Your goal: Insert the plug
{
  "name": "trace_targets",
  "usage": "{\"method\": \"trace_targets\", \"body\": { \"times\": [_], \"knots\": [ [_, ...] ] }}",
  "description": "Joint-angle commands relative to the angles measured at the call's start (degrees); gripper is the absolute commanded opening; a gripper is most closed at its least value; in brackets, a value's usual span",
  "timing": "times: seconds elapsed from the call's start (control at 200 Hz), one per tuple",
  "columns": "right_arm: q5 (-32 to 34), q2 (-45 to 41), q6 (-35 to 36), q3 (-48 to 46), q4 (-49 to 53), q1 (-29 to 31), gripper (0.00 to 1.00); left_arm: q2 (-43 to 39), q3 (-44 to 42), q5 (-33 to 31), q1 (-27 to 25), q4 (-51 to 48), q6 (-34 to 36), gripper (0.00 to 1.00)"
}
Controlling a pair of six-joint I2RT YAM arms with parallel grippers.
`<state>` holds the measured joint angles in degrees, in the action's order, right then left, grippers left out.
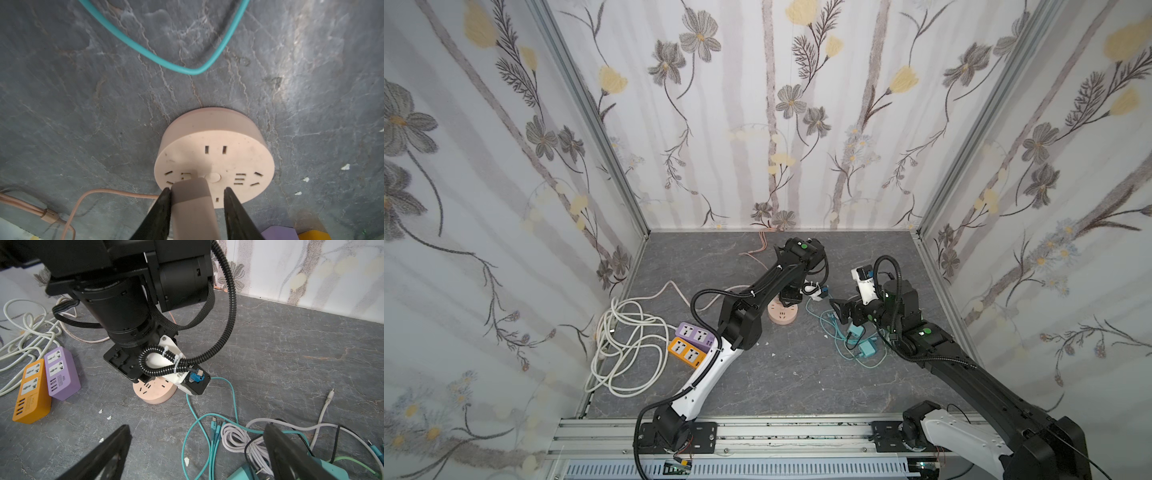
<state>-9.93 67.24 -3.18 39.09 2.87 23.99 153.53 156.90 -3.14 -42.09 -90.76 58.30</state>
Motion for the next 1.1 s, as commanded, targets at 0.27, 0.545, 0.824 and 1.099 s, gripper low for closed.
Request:
{"method": "trace_targets", "body": {
  "times": [0.27, 0.545, 0.824, 1.099],
  "knots": [
    [-0.2, -0.6, -1.0, -0.2, -1.7, 0.1, 0.99, -1.8, -1.9, 4.0, 1.6, 1.3, 0.4, 0.42],
    [-0.4, -0.9, -1.4, -0.5, -1.8, 0.0, 0.99, -3.2, -2.5, 4.0, 2.3, 3.0, 0.0, 0.42],
    [0.3, -1.3, -1.1, -1.0, -2.1, 0.0, 0.99, -4.3, -3.9, 3.1, 3.1, 2.8, -0.6, 0.43],
    [0.6, -1.4, -1.0, -1.2, -2.3, 0.1, 0.99, -5.3, -5.4, 3.8, 3.4, 2.9, -1.0, 0.43]
  ]
}}
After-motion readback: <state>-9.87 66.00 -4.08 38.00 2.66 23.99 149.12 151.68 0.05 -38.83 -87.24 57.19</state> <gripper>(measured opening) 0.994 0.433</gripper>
